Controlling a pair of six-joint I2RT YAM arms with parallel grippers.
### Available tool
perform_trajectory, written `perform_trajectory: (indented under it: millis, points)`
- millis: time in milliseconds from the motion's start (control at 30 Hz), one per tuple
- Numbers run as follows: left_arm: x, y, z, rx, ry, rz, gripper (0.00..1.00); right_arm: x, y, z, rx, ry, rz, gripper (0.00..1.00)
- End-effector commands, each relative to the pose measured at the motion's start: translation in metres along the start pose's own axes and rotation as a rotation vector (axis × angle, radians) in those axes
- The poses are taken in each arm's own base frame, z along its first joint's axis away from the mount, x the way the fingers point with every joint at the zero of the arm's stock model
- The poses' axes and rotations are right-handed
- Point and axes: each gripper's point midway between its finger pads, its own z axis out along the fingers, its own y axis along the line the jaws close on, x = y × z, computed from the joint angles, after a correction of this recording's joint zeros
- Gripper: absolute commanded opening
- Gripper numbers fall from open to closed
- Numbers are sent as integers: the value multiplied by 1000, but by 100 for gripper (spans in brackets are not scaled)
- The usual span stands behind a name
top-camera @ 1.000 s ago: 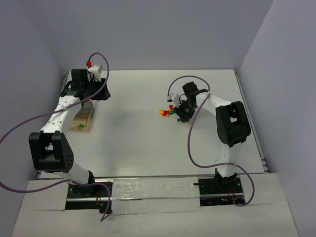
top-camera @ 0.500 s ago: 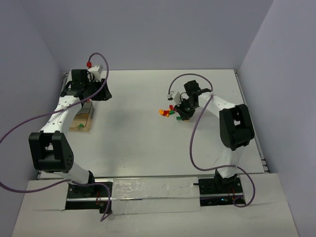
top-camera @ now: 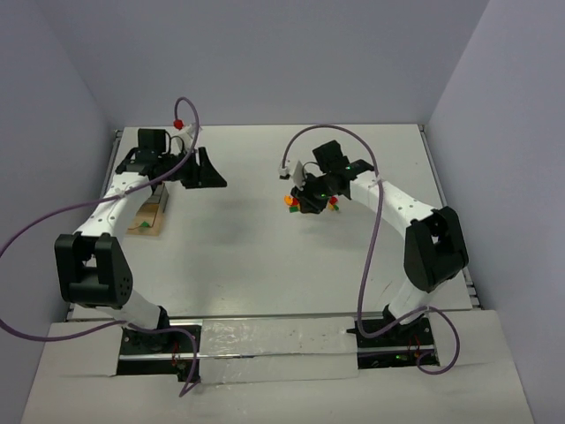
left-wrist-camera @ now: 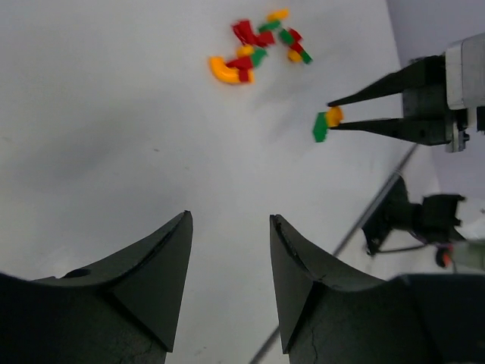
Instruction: Sort the legos into containers by color
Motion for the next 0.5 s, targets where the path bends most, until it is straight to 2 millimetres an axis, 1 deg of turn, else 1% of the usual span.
perform_trajectory:
  millis: [0,100,133,167,233,367,467]
  points:
    - [40,-40,16,195,155,-101,60,-56,25,-5,-20,-109,-75,14]
    - [57,-48,24,224,214,-122,64,-74,31,-2,-18,-127,-79,12]
    - [61,-52,26,237,225,-125,65,-78,30,-3,-9,-134,-80,11]
    - [61,-53,27,241,226,-128,65,-80,32,-2,-10,-137,-79,11]
    - [69,-56,30,265,248,-153,69,-87,34,-2,-3,-143,-77,9]
    - [78,-68,36,334,289,-204,69,-96,39,-1,3,-152,-83,7]
    - [81,-75,40,373,306,-225,68,-99,44,-1,-3,-156,-86,6]
